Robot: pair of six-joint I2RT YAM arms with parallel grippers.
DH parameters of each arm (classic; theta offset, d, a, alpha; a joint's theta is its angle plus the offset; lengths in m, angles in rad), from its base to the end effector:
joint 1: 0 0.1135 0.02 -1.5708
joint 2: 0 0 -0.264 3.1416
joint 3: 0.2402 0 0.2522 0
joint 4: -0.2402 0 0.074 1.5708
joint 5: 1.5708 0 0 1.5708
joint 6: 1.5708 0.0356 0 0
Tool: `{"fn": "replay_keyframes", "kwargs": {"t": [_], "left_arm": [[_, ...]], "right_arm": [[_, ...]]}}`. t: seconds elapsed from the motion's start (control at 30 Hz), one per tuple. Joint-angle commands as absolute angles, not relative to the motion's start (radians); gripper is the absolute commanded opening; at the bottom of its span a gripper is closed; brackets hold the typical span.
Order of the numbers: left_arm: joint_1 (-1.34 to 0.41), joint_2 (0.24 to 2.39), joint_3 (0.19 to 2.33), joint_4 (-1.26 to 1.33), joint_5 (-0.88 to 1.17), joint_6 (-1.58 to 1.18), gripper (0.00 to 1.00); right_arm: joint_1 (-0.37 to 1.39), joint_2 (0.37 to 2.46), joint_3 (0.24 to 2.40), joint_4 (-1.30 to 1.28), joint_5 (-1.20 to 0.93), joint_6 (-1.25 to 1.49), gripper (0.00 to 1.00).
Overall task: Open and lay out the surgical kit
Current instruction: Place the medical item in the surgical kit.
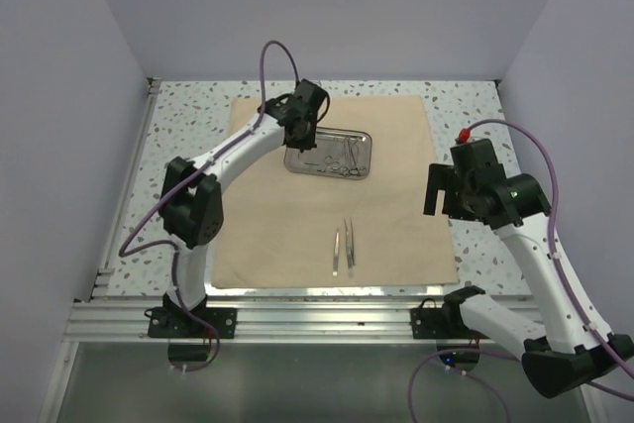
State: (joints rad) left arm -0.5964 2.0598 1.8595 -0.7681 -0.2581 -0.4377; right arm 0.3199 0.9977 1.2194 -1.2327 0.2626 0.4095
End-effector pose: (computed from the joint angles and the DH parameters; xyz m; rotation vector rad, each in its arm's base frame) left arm 0.3836 -0.2494 0.2673 0.0975 2.4936 -0.1016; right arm 0.1550 0.0416 0.3559 0.2091 2.5214 -0.0527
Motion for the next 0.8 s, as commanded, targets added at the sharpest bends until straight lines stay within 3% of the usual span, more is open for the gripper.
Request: {"fn": "replay_keyframes", "kwargs": {"t": [0.0,0.33,0.63,0.73,0.77], "left_arm": [[-0.626,1.850,1.688,-0.784,-0.290,-0.506,0.00],[-0.811,1.467,1.079,-0.759,-0.319,-0.796,0.00],[-0.945,1.401,0.885,-0.753,-0.325,-0.966,0.00],[-0.957,1.402,0.876,-0.756,-0.322,-0.992,0.18],[-0.957,1.402,0.880,-0.759,-0.325,-0.994,0.32]], "right_arm": [[0.322,0.973,1.204,-1.207,0.218,0.390,0.93],[0.333,0.934,1.161,-1.221,0.160,0.403,0.92],[0.367,0.922,1.143,-1.220,0.152,0.406,0.92],[0.371,0.916,1.141,-1.220,0.152,0.406,0.92],[0.374,0.916,1.140,-1.216,0.153,0.407,0.92]]}}
